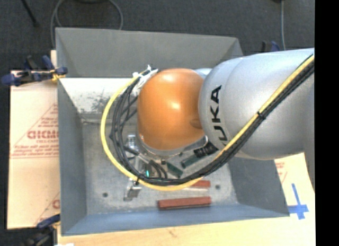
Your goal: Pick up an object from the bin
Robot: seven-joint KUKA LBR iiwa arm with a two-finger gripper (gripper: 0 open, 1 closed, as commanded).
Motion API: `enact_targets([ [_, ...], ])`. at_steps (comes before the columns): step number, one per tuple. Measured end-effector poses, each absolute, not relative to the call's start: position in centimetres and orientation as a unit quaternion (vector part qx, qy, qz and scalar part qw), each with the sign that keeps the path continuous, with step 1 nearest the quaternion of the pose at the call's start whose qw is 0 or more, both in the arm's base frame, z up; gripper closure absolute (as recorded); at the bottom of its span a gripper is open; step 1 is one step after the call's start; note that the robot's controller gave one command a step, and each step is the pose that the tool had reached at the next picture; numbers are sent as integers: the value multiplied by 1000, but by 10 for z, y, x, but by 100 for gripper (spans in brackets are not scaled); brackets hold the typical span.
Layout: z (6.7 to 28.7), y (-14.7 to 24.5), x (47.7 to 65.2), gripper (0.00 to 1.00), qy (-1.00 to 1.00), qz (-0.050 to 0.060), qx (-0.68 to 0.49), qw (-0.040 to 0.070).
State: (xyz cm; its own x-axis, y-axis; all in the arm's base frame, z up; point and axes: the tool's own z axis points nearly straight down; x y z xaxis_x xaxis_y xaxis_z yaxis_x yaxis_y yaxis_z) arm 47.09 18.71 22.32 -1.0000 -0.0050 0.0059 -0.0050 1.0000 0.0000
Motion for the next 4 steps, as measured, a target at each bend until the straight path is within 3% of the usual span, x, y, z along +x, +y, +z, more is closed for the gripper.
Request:
enact_targets([
  [1,227,186,473,0,-1000,-1,0,-1],
  [2,163,155,509,0,-1000,-2,9,-4],
  [3,120,123,527,0,-998,-1,-56,-1],
  [4,80,128,563,100,-998,-3,-61,-3],
])
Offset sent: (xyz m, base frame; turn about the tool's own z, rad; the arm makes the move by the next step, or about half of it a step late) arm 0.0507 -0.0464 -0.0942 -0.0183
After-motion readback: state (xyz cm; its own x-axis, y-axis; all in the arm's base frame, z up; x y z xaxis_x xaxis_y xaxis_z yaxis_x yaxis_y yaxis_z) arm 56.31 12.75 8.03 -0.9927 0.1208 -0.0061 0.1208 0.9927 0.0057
